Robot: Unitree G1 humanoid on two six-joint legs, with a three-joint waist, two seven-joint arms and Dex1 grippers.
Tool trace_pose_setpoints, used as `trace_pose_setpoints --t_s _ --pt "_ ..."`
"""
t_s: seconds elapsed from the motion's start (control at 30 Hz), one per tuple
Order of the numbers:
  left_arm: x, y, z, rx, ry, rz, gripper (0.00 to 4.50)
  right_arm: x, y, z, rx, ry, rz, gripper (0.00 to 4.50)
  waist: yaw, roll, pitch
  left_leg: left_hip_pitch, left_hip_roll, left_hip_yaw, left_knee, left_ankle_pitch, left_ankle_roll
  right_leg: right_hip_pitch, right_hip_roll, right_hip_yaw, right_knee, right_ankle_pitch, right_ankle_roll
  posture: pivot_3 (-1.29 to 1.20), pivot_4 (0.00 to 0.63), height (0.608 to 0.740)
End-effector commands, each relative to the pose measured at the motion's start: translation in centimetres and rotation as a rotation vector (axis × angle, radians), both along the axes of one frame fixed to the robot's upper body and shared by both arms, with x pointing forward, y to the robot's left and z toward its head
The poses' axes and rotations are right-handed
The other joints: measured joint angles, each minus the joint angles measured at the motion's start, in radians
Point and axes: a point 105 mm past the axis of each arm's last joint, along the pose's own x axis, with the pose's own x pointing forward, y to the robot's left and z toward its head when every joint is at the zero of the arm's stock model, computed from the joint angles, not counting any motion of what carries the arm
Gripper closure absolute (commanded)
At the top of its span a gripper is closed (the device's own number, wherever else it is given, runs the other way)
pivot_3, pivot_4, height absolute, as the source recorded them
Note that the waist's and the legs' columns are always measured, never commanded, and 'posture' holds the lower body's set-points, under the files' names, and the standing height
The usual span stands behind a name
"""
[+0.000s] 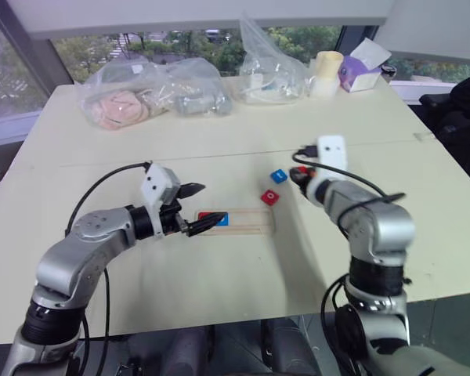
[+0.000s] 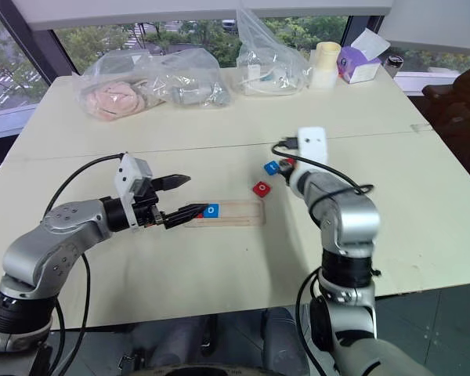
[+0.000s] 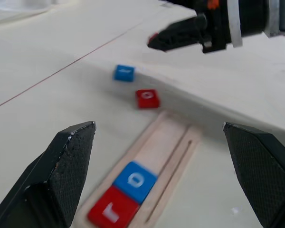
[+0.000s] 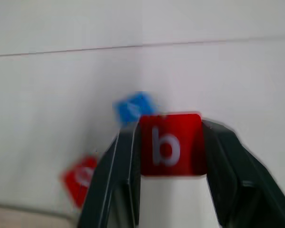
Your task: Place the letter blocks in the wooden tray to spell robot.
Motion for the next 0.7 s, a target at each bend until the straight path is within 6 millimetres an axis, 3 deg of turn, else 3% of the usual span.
trace_pose_setpoints --t_s 0.03,0.17,0.37,0.4,0.53,0.57,0.7 --pt "-0.2 -1.2 0.5 0.004 -0.034 -0.068 0.00 -2.5 -1.1 -0.4 -0.017 0.015 -0.051 3.30 0.002 0.000 0.000 0.000 0.000 0.000 0.000 0.000 0.000 0.000 0.000 0.000 0.000 0.000 0.000 0.00 0.150 0.740" --pt "0.2 -1.5 0.3 0.009 -0.031 -0.085 0.00 -3.3 -1.1 -1.9 0.011 0.062 -0.081 3.30 -0.003 0.000 0.000 0.000 0.000 0.001 0.000 0.000 0.000 0.000 0.000 0.000 -0.001 0.000 0.000 0.00 0.150 0.740" --pt "0.9 -1.5 0.7 -0.025 -0.021 -0.090 0.00 -2.1 -0.6 -3.8 0.098 0.088 -0.175 3.30 -0.001 0.000 0.000 0.000 0.000 0.001 0.000 0.000 0.000 0.000 0.000 0.000 -0.002 0.000 0.000 0.00 0.150 0.740" --pt "0.9 -1.5 0.7 -0.024 -0.021 -0.089 0.00 -2.2 -0.4 -4.0 0.105 0.090 -0.170 2.21 -0.001 0.000 0.000 0.000 0.000 0.001 0.000 0.000 0.000 0.000 0.000 0.001 -0.002 0.000 0.000 0.00 0.150 0.740" --pt "0.9 -1.1 0.7 -0.018 -0.020 -0.077 0.00 -2.6 -0.1 -4.2 0.074 0.099 -0.153 0.22 0.002 0.000 0.000 -0.001 0.000 0.001 0.000 0.000 0.000 0.000 0.000 0.001 -0.003 0.000 0.000 0.00 0.150 0.740" --pt "0.9 -0.9 0.7 -0.014 -0.019 -0.072 0.00 -2.4 -0.4 -3.4 0.070 0.064 -0.153 0.03 0.002 0.000 0.000 -0.001 0.000 0.001 0.000 0.000 0.000 0.000 0.000 0.001 -0.003 0.000 0.000 0.00 0.150 0.740" --pt "0.7 -0.2 0.8 0.004 -0.015 -0.078 0.00 -1.4 -1.3 0.7 0.033 -0.136 -0.086 0.03 0.001 0.001 0.000 -0.001 0.000 0.001 0.000 0.000 0.000 0.000 0.000 0.001 -0.003 0.000 0.000 0.00 0.150 0.740"
